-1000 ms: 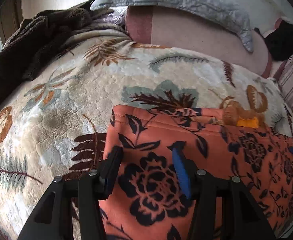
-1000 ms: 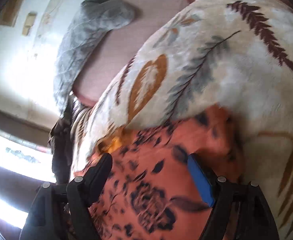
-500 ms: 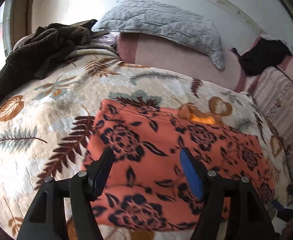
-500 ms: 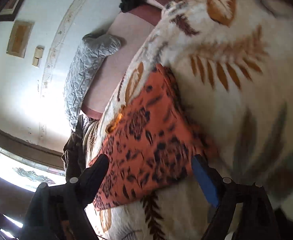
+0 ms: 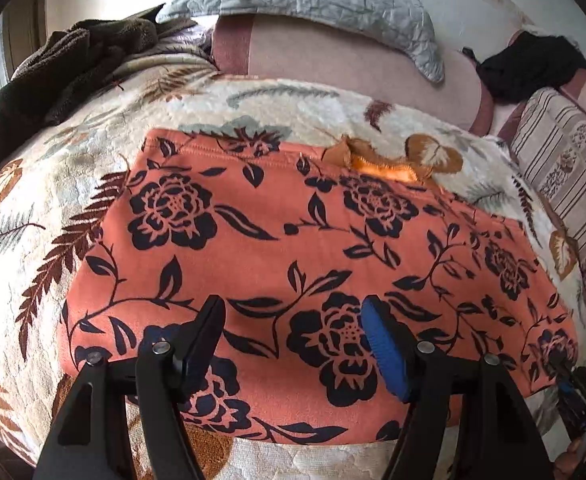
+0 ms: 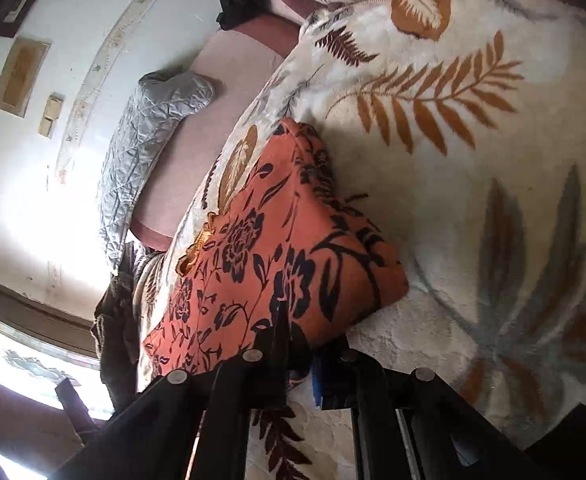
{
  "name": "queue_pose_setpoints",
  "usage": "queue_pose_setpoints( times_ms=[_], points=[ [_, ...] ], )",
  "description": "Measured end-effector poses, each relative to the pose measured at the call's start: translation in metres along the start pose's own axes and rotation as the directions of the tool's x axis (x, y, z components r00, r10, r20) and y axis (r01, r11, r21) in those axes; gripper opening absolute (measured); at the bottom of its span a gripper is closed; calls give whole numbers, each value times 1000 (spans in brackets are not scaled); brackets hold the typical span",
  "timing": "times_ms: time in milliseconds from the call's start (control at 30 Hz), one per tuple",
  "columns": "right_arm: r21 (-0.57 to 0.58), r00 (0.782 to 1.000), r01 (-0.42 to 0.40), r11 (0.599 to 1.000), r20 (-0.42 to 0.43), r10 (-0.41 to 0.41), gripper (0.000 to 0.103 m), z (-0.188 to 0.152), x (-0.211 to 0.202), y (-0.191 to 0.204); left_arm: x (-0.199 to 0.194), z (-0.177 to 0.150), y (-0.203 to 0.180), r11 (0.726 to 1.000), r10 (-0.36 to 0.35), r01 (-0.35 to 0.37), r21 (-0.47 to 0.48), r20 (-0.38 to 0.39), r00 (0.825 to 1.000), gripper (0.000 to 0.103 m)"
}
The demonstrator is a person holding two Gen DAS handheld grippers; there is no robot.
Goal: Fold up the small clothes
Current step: 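Press the folded orange dress flat with both grippers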
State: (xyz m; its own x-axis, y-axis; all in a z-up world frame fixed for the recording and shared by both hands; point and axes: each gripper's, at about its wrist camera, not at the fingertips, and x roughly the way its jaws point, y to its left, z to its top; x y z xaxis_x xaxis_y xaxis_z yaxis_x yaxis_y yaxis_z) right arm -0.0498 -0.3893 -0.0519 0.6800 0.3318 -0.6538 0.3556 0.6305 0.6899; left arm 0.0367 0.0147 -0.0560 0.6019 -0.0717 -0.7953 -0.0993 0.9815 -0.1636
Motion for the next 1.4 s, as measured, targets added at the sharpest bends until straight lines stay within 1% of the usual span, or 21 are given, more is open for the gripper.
queue_pose_setpoints(
  times_ms=[67, 100, 133, 200, 300, 333, 367, 433, 533, 633, 700, 733, 833, 900, 933, 1000, 1033, 1133, 1233, 1333, 1400],
  points=[
    [12, 993, 73, 997, -90, -72, 34, 0, 12, -18, 9, -3, -3, 998, 49, -48, 34, -21, 999, 71],
    [63, 994, 12, 998, -109, -5, 34, 1, 11, -30, 22, -6, -4, 996, 71, -66, 62, -76, 995, 71],
    [80, 993, 3, 997, -115, 7, 34, 4, 2, -36, 33, -11, -4, 994, 86, -77, 79, -118, 989, 72],
    [44, 996, 32, 999, -89, -28, 36, 12, -22, -36, 35, -16, -4, 993, 86, -77, 92, -90, 992, 73],
    [-44, 998, -14, 999, -58, 12, 41, 38, -47, -26, 35, -19, -7, 990, 97, -89, 109, -76, 992, 75],
    [-93, 997, -33, 995, -73, 26, 63, 52, -44, -19, 35, -20, -8, 989, 102, -93, 116, -73, 992, 76],
    [-122, 995, -60, 991, -83, 50, 78, 65, -39, -13, 34, -21, -9, 988, 103, -94, 119, -71, 992, 76],
    [-156, 988, -103, 982, -128, 84, 79, 97, -13, -3, 35, -22, -9, 988, 102, -92, 123, -73, 992, 78],
    [-114, 951, -166, 980, -283, 128, 79, 137, 51, 7, 36, -21, -9, 988, 102, -92, 122, -78, 992, 78],
    [-106, 933, -89, 990, -358, 46, 78, 152, 109, 12, 37, -20, -10, 988, 106, -96, 122, -80, 991, 79],
    [-195, 937, -32, 980, -346, -38, 27, 152, 124, 21, 37, -20, -10, 988, 106, -95, 122, -85, 991, 79],
    [-247, 941, -8, 969, -330, -77, 11, 151, 125, 30, 38, -19, -10, 988, 104, -93, 121, -87, 991, 80],
    [-351, 966, 61, 934, -215, -144, 12, 142, 115, 52, 39, -19, -9, 989, 97, -86, 123, -86, 992, 81],
    [-335, 944, 171, 927, -214, -252, 24, 141, 133, 39, 40, -20, -10, 987, 103, -92, 130, -81, 991, 82],
    [-308, 951, 154, 939, -212, -225, 25, 141, 133, 36, 40, -20, -11, 987, 106, -94, 131, -83, 991, 82],
    [-301, 959, 177, 937, -163, -234, 41, 141, 115, 41, 39, -19, -9, 988, 98, -86, 128, -90, 991, 82],
    [-316, 960, 212, 925, -112, -258, 64, 138, 101, 45, 40, -19, -8, 989, 93, -81, 127, -93, 991, 82],
    [-352, 977, 193, 916, -16, -212, 68, 125, 60, 72, 40, -19, -8, 988, 95, -83, 129, -94, 991, 82],
    [-397, 986, 61, 916, -116, -116, 72, 90, 43, 94, 40, -19, -9, 988, 98, -86, 127, -93, 991, 83],
    [-374, 951, -118, 920, -309, -4, 75, 46, 59, 95, 40, -19, -9, 988, 98, -86, 130, -94, 991, 83],
    [-322, 934, -79, 943, -354, -43, 75, 35, 88, 74, 40, -19, -10, 988, 99, -86, 131, -99, 990, 83]
  ],
)
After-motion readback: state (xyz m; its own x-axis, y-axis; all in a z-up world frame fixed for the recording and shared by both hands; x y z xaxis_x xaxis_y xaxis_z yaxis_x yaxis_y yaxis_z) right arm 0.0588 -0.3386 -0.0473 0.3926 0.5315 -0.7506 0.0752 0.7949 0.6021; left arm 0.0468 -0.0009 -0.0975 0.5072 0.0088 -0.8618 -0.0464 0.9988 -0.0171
